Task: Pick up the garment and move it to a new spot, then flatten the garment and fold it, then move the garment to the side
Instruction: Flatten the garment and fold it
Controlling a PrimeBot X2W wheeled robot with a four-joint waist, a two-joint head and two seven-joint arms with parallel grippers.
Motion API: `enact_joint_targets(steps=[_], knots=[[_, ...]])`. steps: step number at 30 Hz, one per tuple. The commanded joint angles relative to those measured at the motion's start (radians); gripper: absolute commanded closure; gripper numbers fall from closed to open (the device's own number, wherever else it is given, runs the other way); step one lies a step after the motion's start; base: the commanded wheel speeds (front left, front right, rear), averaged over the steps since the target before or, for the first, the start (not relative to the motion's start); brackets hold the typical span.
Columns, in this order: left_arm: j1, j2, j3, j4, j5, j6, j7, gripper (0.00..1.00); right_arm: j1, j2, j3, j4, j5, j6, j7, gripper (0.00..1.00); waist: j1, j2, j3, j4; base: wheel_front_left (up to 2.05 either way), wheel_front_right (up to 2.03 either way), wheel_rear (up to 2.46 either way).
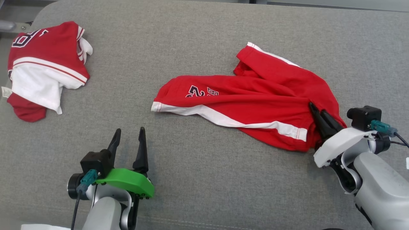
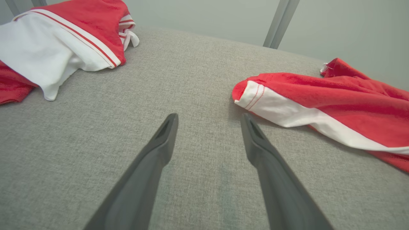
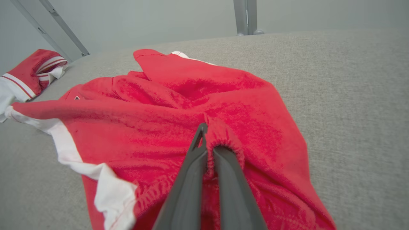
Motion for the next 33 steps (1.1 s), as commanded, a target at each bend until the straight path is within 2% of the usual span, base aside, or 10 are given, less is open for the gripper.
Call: enact_joint_targets(steps=[1, 2, 3, 4, 5, 10, 15, 23, 30, 33], knots=[[-0.02, 0.003, -0.024, 0.004, -0.013, -0.004, 0.0, 0.0, -0.038, -0.02, 0.014, 0.047, -0.009, -0.001, -0.003, 1.0, 0.0, 0.0, 0.018, 0.03, 0.0, 0.0, 0.0], [-0.025, 0.003, -0.035, 0.006, -0.016, -0.005, 0.0, 0.0, -0.053, -0.026, 0.019, 0.069, -0.007, -0.001, -0.003, 1.0, 0.0, 0.0, 0.019, 0.035, 0.0, 0.0, 0.0], [-0.027, 0.004, -0.044, 0.008, -0.018, -0.004, 0.0, 0.0, -0.07, -0.033, 0.026, 0.091, -0.013, -0.001, -0.003, 0.77, 0.0, 0.0, 0.019, 0.037, 0.0, 0.0, 0.0], [-0.029, 0.003, -0.05, 0.009, -0.022, 0.0, 0.0, 0.0, -0.083, -0.037, 0.029, 0.111, -0.016, -0.001, -0.003, 0.24, 0.0, 0.0, 0.018, 0.038, 0.0, 0.0, 0.0], [-0.031, 0.003, -0.054, 0.011, -0.023, 0.004, 0.0, 0.0, -0.092, -0.039, 0.031, 0.13, -0.019, -0.001, -0.003, 0.0, 0.0, 0.0, 0.015, 0.037, 0.0, 0.0, 0.0], [-0.023, 0.003, -0.051, 0.024, -0.027, 0.011, 0.0, 0.0, -0.088, -0.038, -0.01, 0.147, -0.045, -0.001, -0.003, 0.0, 0.0, 0.0, -0.015, 0.015, 0.0, 0.0, 0.0], [0.021, 0.003, -0.004, 0.025, -0.012, 0.026, 0.0, 0.0, 0.014, -0.02, -0.134, 0.091, -0.112, -0.001, -0.004, 0.0, 0.0, 0.0, -0.071, -0.047, 0.0, 0.0, 0.0], [0.084, 0.004, 0.084, 0.018, 0.03, 0.025, 0.0, 0.0, 0.179, 0.082, -0.35, -0.034, -0.32, -0.001, -0.003, 0.0, 0.0, 0.0, -0.135, -0.146, 0.0, 0.0, 0.0], [0.13, 0.003, 0.13, -0.027, 0.078, 0.04, 0.0, 0.0, 0.275, 0.171, -0.395, -0.186, -0.446, -0.001, -0.003, 0.0, 0.0, 0.0, -0.178, -0.192, 0.0, 0.0, 0.0], [0.161, 0.004, 0.141, -0.042, 0.097, 0.047, 0.0, 0.0, 0.314, 0.199, -0.378, -0.223, -0.488, -0.001, -0.003, 0.0, 0.0, 0.0, -0.206, -0.201, 0.0, 0.0, 0.0]])
